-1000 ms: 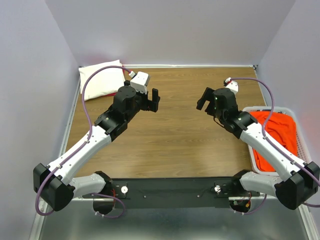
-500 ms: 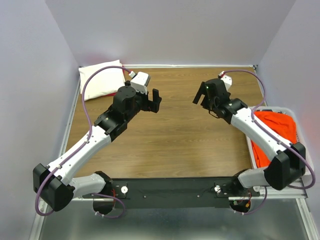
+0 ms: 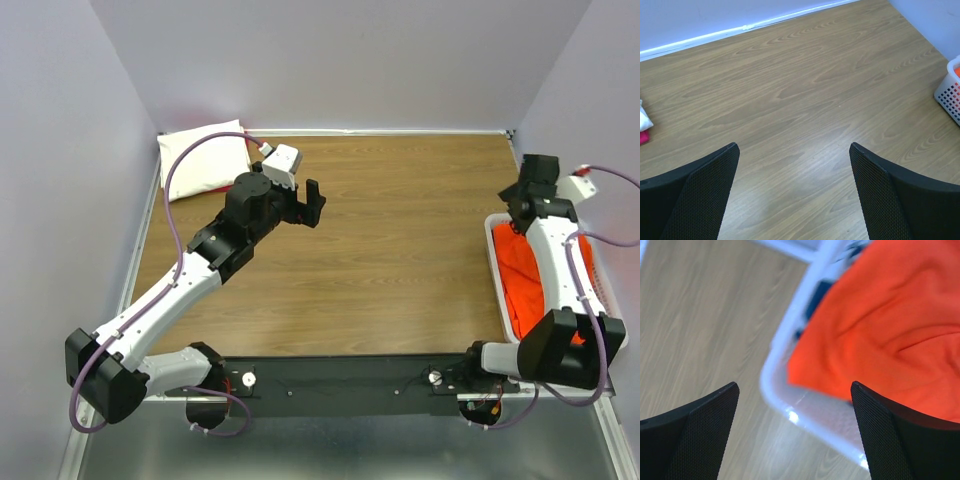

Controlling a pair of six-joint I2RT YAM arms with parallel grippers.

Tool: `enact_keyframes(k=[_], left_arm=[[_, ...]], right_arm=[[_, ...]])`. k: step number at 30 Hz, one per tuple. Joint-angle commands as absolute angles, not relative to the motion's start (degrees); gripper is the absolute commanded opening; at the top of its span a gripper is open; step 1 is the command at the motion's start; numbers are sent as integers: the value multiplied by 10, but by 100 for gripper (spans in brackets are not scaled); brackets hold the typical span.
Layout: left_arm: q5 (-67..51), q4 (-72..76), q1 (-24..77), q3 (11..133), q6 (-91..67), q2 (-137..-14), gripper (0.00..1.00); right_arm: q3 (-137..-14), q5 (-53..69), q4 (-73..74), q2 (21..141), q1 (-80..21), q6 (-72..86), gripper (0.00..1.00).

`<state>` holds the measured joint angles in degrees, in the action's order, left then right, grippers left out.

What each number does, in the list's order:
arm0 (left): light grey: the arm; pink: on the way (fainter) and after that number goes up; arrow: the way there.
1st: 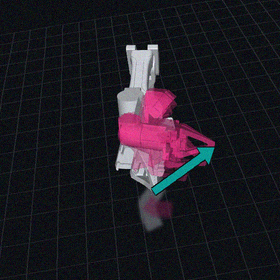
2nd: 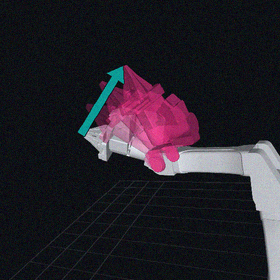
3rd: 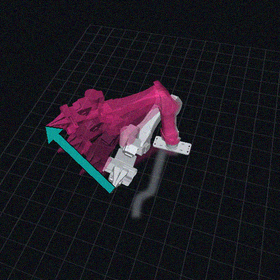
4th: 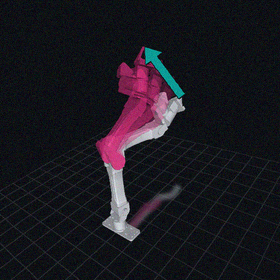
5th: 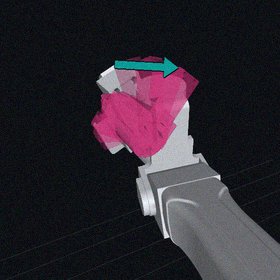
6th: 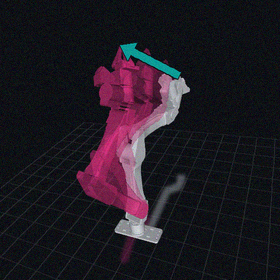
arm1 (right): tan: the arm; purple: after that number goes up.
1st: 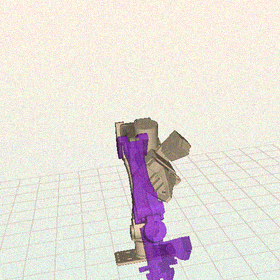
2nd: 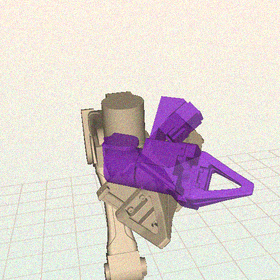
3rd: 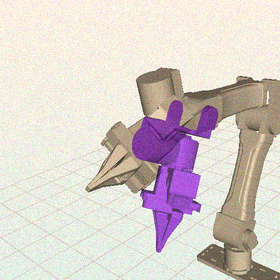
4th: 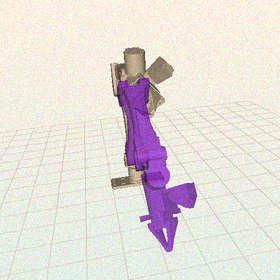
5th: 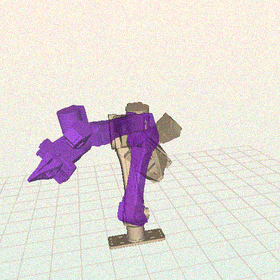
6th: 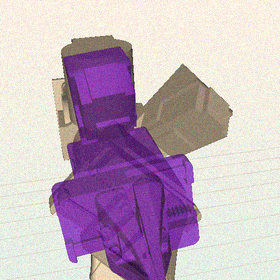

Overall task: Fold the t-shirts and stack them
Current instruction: Grab the tshirt from the pile

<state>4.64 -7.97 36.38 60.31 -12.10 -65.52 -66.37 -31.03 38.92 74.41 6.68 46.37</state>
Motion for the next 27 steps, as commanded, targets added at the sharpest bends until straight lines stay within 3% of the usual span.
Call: enact_keyframes(k=[1,14,17,19,24,27], left_arm=[[20,-80,361,613,-125,-638,98],[9,-78,361,609,-129,-644,98],[8,-78,360,609,-129,-643,98],[9,-77,361,609,-129,-644,98],[9,-78,361,609,-130,-645,98],[9,-78,361,608,-130,-644,98]], right_arm=[[-650,-340,417,780,147,490,98],[-588,-327,342,867,208,507,87],[-582,-328,331,866,208,505,74],[-577,-323,330,862,208,499,54],[-577,-311,330,815,208,468,18],[-591,-302,331,791,208,442,6]])
